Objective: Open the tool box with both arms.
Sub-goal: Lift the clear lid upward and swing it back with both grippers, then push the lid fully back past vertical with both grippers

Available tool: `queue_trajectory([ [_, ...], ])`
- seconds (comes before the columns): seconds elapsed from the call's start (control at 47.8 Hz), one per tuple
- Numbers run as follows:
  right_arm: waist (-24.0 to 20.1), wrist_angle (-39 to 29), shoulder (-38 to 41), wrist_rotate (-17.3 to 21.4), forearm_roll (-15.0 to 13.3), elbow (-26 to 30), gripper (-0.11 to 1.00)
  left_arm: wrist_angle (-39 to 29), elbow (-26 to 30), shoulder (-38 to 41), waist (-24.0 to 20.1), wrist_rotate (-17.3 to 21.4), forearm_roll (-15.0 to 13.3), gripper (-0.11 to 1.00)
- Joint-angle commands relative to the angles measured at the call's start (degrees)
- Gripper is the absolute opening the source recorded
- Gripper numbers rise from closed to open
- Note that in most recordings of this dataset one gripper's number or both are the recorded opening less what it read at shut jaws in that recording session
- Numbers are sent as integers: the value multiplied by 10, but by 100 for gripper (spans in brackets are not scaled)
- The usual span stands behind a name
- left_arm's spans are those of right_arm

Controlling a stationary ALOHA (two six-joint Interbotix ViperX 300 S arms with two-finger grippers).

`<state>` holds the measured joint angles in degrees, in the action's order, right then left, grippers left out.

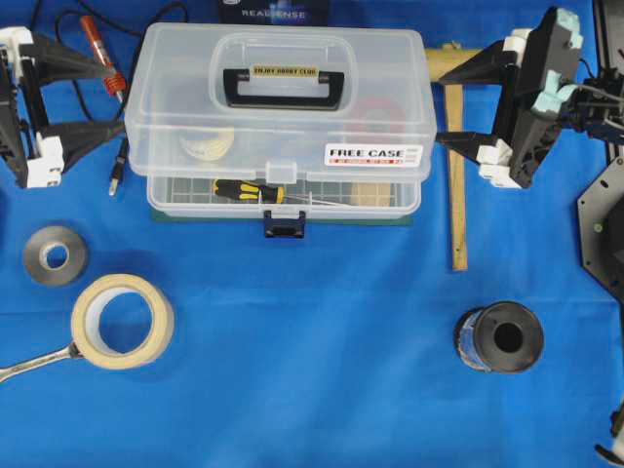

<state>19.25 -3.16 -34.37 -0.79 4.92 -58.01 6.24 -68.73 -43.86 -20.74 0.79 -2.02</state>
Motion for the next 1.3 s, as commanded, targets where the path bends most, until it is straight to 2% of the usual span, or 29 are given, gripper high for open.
queue_trajectory([
  [0.0,4,17,-2,7,3,52,85,21,18,4,-16,-2,-1,87],
  [0.502,79,18,0,8,4,71,85,69,20,11,-115,-1,-1,87],
  [0.815,113,17,8,10,5,75,85,105,26,39,-151,0,-1,87],
  [1.045,132,18,31,10,4,84,85,125,45,89,-169,31,-1,87],
  [1.275,155,16,65,9,4,104,85,130,67,133,-188,36,-1,87],
])
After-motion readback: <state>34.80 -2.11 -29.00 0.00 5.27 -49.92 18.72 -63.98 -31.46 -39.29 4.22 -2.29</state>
